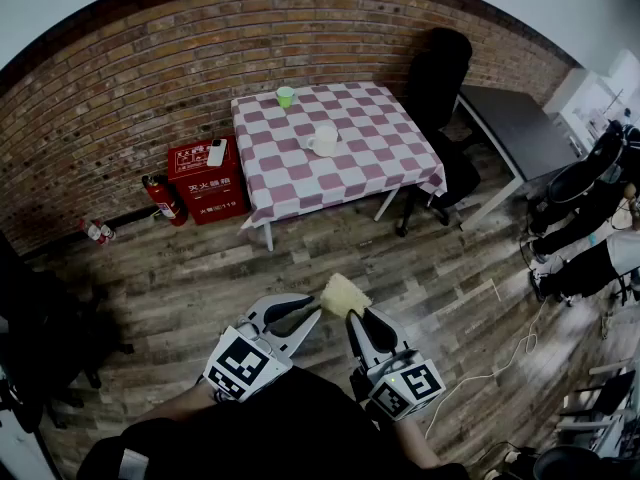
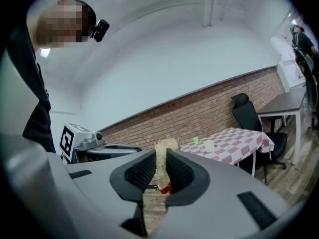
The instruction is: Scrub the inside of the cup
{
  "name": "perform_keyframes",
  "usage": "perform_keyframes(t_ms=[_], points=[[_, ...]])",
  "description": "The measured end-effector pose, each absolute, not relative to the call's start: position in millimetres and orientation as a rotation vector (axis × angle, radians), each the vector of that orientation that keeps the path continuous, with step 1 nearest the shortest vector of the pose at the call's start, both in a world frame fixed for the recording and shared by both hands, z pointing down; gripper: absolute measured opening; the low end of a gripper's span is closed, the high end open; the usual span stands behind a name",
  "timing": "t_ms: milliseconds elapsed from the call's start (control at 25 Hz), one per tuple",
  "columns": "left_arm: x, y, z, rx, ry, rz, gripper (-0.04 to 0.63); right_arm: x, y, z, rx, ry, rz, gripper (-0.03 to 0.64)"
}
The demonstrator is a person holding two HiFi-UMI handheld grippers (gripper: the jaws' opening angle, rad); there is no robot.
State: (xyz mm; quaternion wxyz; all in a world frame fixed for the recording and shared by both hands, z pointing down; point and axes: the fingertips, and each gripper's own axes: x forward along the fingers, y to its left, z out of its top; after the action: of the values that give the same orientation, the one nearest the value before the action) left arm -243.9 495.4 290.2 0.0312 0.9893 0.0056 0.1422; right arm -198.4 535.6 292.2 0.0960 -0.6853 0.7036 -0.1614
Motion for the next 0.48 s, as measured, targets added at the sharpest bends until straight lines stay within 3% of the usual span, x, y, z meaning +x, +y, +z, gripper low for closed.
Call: perform_keyframes(t_ms=[480], points=[[-218, 482, 313, 2.996, -0.029, 0.528, 0.066, -162, 523, 311, -1.957, 2.023, -0.560, 0.072]])
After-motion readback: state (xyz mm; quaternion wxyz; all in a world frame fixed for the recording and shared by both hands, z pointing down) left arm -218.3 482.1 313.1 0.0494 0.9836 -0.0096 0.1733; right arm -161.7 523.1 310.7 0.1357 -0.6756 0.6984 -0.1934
